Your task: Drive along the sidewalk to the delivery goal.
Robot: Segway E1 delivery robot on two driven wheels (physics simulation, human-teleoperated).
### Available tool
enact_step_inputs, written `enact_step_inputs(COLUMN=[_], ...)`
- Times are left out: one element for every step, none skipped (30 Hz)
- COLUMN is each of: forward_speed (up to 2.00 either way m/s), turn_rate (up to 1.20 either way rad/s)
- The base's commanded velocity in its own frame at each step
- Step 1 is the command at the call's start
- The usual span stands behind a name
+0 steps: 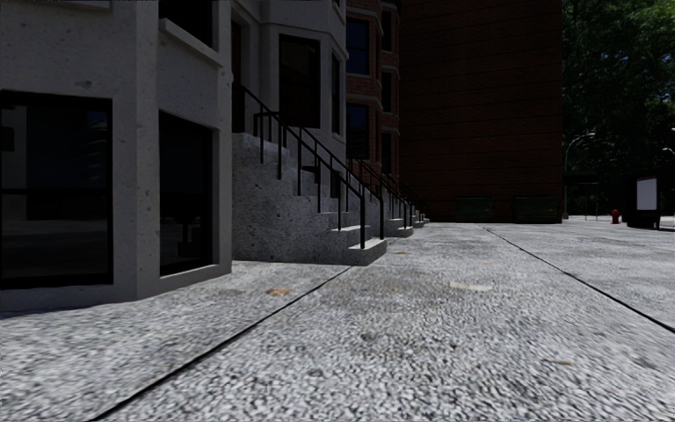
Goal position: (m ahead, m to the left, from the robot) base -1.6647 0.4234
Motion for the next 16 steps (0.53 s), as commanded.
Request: enact_step_inputs(forward_speed=[0.0, 0.0, 0.0, 0.0, 0.0, 0.0, 0.0, 0.0, 0.0, 0.0, 0.0, 0.0, 0.0, 0.0, 0.0, 0.0], turn_rate=[0.0, 0.0, 0.0, 0.0, 0.0, 0.0, 0.0, 0.0, 0.0, 0.0, 0.0, 0.0, 0.0, 0.0, 0.0, 0.0])
